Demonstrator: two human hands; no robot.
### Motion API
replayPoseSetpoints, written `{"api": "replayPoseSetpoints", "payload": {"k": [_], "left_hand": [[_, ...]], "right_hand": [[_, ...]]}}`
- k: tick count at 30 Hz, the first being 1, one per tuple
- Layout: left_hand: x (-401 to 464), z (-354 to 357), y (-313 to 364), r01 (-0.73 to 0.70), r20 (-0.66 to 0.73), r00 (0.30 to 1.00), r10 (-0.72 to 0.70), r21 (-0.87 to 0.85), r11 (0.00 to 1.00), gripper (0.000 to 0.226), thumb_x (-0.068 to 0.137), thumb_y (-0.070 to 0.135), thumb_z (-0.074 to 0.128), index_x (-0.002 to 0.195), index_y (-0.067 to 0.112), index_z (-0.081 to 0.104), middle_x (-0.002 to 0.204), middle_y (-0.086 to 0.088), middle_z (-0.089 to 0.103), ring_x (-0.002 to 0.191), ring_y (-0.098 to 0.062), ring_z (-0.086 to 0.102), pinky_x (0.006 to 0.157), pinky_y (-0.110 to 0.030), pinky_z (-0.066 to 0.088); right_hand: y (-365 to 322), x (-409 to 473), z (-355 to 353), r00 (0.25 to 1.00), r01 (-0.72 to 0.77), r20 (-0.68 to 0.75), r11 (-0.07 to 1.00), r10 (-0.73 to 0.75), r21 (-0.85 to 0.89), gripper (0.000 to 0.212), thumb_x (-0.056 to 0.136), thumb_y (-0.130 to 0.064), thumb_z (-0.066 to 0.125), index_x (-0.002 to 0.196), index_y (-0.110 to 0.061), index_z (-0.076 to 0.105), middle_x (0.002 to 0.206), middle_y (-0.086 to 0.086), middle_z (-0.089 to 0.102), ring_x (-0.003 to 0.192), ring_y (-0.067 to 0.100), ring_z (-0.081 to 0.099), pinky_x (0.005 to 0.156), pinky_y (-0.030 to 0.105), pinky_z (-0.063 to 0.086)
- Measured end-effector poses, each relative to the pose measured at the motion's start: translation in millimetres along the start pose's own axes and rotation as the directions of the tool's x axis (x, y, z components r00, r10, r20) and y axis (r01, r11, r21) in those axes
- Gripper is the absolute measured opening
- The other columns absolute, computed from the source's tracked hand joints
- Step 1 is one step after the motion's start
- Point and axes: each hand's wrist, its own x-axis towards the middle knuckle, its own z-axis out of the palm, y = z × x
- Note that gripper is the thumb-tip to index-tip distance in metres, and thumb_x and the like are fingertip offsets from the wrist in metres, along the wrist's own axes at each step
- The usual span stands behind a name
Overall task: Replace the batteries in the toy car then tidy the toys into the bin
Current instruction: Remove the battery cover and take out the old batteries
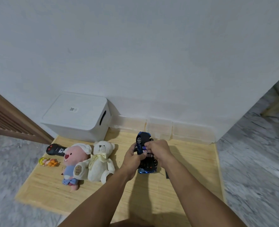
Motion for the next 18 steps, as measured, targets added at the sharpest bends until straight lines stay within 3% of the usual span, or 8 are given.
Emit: {"api": "replayPoseSetpoints", "payload": {"k": [3, 7, 11, 15, 18], "left_hand": [[0.1, -0.3, 0.1, 0.004, -0.022, 1.000, -0.004, -0.003, 1.000, 0.053, 0.089, -0.006, 0.060, 0.135, 0.017, 0.051, 0.117, -0.005, 0.062, 0.107, -0.035, 0.064, 0.093, -0.056, 0.051], [2.0, -4.7, -2.0, -0.011, -0.036, 0.999, 0.011, -0.002, 1.000, 0.055, 0.087, -0.008, 0.061, 0.134, 0.018, 0.052, 0.122, -0.007, 0.060, 0.108, -0.036, 0.064, 0.095, -0.058, 0.050], [0.9, -5.8, 0.1, -0.035, -0.027, 0.999, 0.034, -0.015, 0.999, 0.054, 0.086, -0.009, 0.062, 0.132, 0.019, 0.053, 0.112, -0.003, 0.064, 0.107, -0.036, 0.064, 0.094, -0.056, 0.051], [2.3, -9.2, 3.4, -0.043, -0.002, 0.999, 0.043, -0.014, 0.999, 0.054, 0.085, -0.007, 0.064, 0.132, 0.019, 0.056, 0.119, -0.006, 0.064, 0.107, -0.036, 0.065, 0.094, -0.057, 0.051], [5.8, -11.5, 6.5, -0.043, 0.015, 0.999, 0.043, -0.011, 0.999, 0.055, 0.084, -0.007, 0.066, 0.132, 0.020, 0.058, 0.125, -0.008, 0.063, 0.108, -0.036, 0.065, 0.094, -0.057, 0.050]], "right_hand": [[0.8, 10.7, 0.5, 0.993, 0.041, -0.106, 0.989, -0.056, -0.139, 0.009, 0.072, -0.004, 0.064, 0.073, 0.002, 0.070, 0.069, 0.015, 0.065, 0.062, 0.024, 0.057, 0.057, 0.033, 0.047], [6.3, 13.0, -4.0, 0.991, -0.020, -0.136, 0.993, 0.005, -0.112, 0.014, 0.073, -0.004, 0.067, 0.081, 0.006, 0.072, 0.065, 0.011, 0.065, 0.063, 0.024, 0.061, 0.064, 0.036, 0.052], [5.7, 9.5, -6.5, 0.994, -0.058, -0.099, 0.997, 0.053, -0.045, 0.015, 0.076, -0.002, 0.065, 0.087, 0.004, 0.072, 0.071, 0.011, 0.066, 0.061, 0.018, 0.057, 0.052, 0.026, 0.042], [1.9, 8.6, -10.5, 0.994, -0.089, -0.057, 0.996, 0.090, 0.017, 0.013, 0.079, -0.001, 0.062, 0.088, 0.003, 0.071, 0.067, 0.007, 0.062, 0.057, 0.013, 0.053, 0.049, 0.024, 0.038], [-1.1, 7.6, -13.3, 0.994, -0.106, -0.033, 0.993, 0.108, 0.048, 0.008, 0.083, -0.005, 0.061, 0.079, -0.004, 0.068, 0.060, 0.002, 0.058, 0.053, 0.011, 0.049, 0.048, 0.022, 0.037]]}}
